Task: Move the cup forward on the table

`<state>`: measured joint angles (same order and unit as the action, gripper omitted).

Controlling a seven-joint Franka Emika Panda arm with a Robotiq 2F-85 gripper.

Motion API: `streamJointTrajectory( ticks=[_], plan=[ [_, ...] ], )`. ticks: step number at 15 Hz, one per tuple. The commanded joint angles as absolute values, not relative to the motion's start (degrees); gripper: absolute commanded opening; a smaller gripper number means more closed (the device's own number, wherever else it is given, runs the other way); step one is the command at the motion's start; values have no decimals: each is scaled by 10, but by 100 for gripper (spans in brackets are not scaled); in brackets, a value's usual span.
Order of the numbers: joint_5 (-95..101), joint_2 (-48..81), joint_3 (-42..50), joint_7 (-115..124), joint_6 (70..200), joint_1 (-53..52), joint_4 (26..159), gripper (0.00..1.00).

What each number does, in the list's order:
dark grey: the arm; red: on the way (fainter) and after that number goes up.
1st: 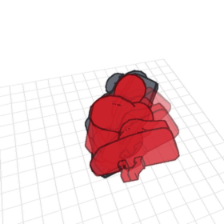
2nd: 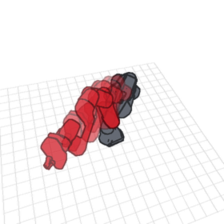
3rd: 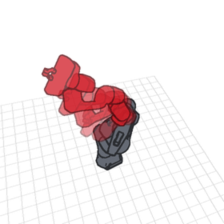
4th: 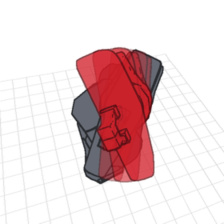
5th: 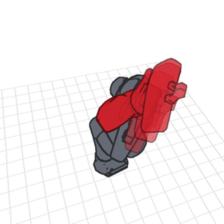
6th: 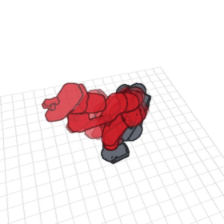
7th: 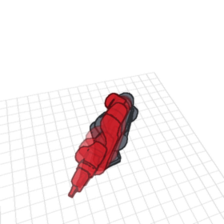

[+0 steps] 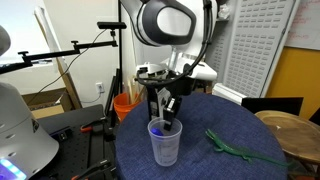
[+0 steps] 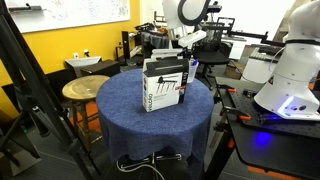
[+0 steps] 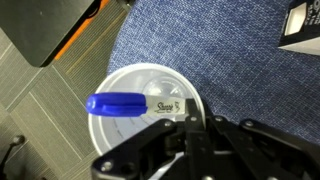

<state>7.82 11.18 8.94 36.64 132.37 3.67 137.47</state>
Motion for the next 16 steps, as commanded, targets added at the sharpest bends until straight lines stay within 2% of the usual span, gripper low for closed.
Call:
streamJointTrajectory(
  ticks=[1, 8, 16],
  plan=[
    [90, 38, 91, 388, 1331, 26, 1401, 1],
    [56, 1, 71, 376, 1317, 38, 1356, 1],
    [10, 63, 62, 380, 1295, 33, 1262, 1]
  ],
)
